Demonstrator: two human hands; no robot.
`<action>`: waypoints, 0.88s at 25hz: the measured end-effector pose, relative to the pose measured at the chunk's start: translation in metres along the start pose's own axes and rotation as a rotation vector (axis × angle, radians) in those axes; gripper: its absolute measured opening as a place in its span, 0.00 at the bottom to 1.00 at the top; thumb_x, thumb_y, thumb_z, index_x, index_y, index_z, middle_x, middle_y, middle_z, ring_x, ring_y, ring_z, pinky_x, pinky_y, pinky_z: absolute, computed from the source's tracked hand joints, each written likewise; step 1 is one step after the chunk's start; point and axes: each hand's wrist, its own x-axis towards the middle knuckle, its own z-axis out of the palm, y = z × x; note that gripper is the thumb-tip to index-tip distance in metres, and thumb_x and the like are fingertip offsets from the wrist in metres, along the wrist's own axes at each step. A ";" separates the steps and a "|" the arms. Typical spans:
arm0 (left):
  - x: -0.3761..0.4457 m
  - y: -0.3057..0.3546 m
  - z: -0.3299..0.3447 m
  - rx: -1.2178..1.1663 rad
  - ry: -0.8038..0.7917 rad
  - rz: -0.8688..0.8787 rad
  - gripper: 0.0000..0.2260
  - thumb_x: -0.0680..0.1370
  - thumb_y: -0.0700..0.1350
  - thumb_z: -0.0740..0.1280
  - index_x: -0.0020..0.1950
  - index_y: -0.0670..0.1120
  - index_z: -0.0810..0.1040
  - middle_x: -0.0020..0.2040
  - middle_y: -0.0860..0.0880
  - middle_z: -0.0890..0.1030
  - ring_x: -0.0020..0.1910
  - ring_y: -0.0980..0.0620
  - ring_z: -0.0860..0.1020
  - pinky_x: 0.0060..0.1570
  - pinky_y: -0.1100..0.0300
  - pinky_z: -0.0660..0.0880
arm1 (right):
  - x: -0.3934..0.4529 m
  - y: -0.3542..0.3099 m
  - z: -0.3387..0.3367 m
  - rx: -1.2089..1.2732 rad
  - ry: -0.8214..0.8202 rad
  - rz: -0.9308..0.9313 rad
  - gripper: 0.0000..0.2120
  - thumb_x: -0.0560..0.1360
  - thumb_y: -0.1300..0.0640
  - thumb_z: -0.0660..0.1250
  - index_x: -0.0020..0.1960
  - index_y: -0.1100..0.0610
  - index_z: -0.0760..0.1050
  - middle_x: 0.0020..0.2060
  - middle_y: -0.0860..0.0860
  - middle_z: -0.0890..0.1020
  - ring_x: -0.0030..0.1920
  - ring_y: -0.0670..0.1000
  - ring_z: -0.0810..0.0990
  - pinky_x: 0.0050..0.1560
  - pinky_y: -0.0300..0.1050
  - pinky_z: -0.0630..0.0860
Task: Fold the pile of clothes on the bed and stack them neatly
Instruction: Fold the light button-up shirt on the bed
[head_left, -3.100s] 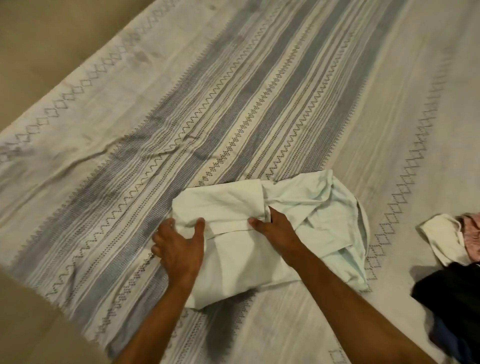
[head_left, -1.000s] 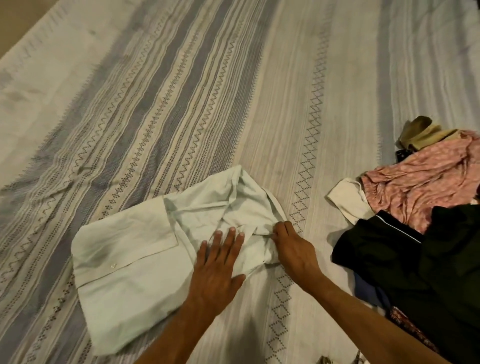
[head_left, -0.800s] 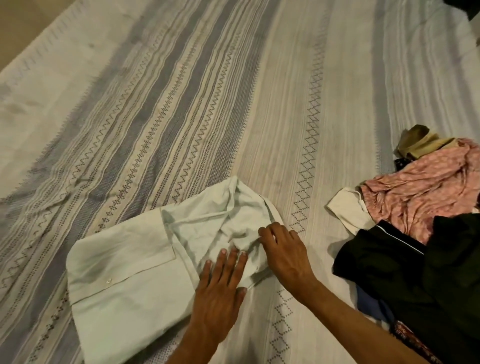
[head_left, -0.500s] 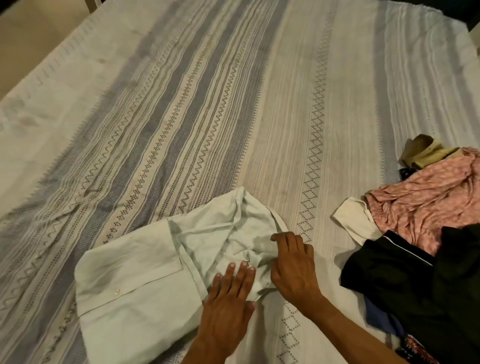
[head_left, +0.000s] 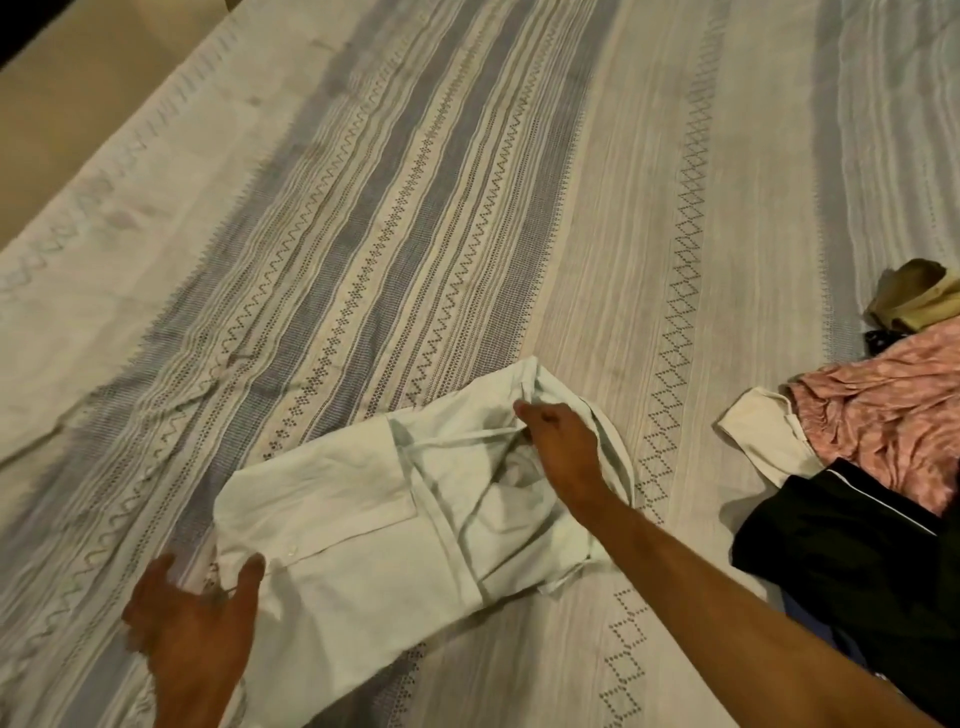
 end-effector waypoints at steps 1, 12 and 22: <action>0.003 -0.004 -0.003 -0.092 -0.095 -0.101 0.44 0.69 0.66 0.75 0.73 0.39 0.70 0.71 0.36 0.74 0.73 0.39 0.70 0.74 0.39 0.65 | 0.013 -0.009 -0.001 -0.013 -0.010 0.025 0.22 0.76 0.37 0.71 0.55 0.56 0.83 0.48 0.51 0.87 0.50 0.52 0.84 0.55 0.48 0.76; 0.003 -0.010 0.001 -0.416 -0.324 -0.234 0.45 0.67 0.81 0.66 0.72 0.49 0.77 0.65 0.43 0.82 0.65 0.38 0.79 0.68 0.36 0.73 | 0.025 0.025 -0.027 -0.596 0.009 -0.209 0.21 0.79 0.47 0.71 0.32 0.56 0.74 0.29 0.51 0.77 0.34 0.56 0.79 0.32 0.45 0.69; -0.037 0.057 -0.048 -0.314 -0.135 0.123 0.06 0.79 0.57 0.71 0.51 0.58 0.78 0.46 0.59 0.82 0.47 0.59 0.79 0.43 0.59 0.73 | -0.030 0.018 0.032 -0.895 -0.261 -0.772 0.26 0.84 0.43 0.51 0.76 0.54 0.71 0.74 0.56 0.73 0.74 0.58 0.70 0.72 0.61 0.68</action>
